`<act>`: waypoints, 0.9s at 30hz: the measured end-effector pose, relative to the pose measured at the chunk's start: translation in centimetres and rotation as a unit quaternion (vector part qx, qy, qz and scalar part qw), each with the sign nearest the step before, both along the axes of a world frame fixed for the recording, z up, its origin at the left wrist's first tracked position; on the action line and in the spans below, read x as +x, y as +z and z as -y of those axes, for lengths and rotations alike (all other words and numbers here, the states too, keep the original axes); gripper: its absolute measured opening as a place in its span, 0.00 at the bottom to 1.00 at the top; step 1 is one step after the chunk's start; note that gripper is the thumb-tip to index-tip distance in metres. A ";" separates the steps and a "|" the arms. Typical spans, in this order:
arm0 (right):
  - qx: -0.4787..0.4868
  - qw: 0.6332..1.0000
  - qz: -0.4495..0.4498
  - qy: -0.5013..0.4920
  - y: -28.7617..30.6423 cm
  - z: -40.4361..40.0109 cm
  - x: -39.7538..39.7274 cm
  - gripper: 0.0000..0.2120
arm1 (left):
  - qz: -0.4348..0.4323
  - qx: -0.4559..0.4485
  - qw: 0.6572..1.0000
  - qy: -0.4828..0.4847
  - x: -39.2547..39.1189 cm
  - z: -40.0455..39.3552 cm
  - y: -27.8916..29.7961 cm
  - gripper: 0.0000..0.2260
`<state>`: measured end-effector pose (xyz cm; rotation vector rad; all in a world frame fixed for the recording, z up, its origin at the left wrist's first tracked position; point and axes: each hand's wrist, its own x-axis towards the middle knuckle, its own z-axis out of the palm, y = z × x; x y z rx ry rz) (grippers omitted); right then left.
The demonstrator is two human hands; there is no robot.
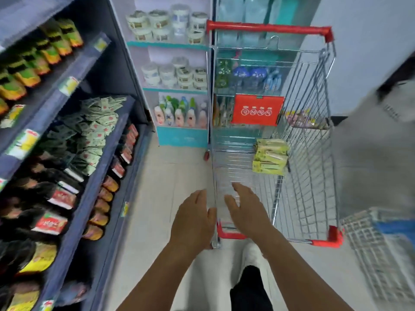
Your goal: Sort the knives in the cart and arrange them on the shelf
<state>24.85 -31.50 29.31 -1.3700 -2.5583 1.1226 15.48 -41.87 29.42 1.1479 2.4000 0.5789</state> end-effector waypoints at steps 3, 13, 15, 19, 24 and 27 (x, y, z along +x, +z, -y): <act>-0.015 1.000 -0.010 -0.019 -1.6 -5.3 1.4 0.23 | 0.006 -0.007 1.000 -0.020 1.2 -6.1 -1.0 0.22; -0.056 0.998 0.023 -0.035 -8.3 -23.3 3.6 0.23 | 0.053 -0.104 0.993 -0.034 3.6 -24.5 -7.5 0.25; -0.065 0.996 0.026 -0.048 -10.0 -26.0 3.5 0.22 | 0.055 -0.117 0.991 -0.035 3.4 -27.2 -9.0 0.25; -0.078 0.993 0.029 -0.088 -13.5 -30.1 2.9 0.23 | 0.052 -0.137 0.988 -0.043 2.5 -31.7 -12.0 0.26; -0.096 0.986 0.040 -0.134 -18.1 -34.0 1.8 0.24 | 0.055 -0.152 0.985 -0.054 1.0 -36.1 -16.6 0.27; -0.090 0.982 0.046 -0.157 -20.8 -36.0 1.0 0.26 | 0.051 -0.154 0.984 -0.073 0.0 -38.5 -19.8 0.29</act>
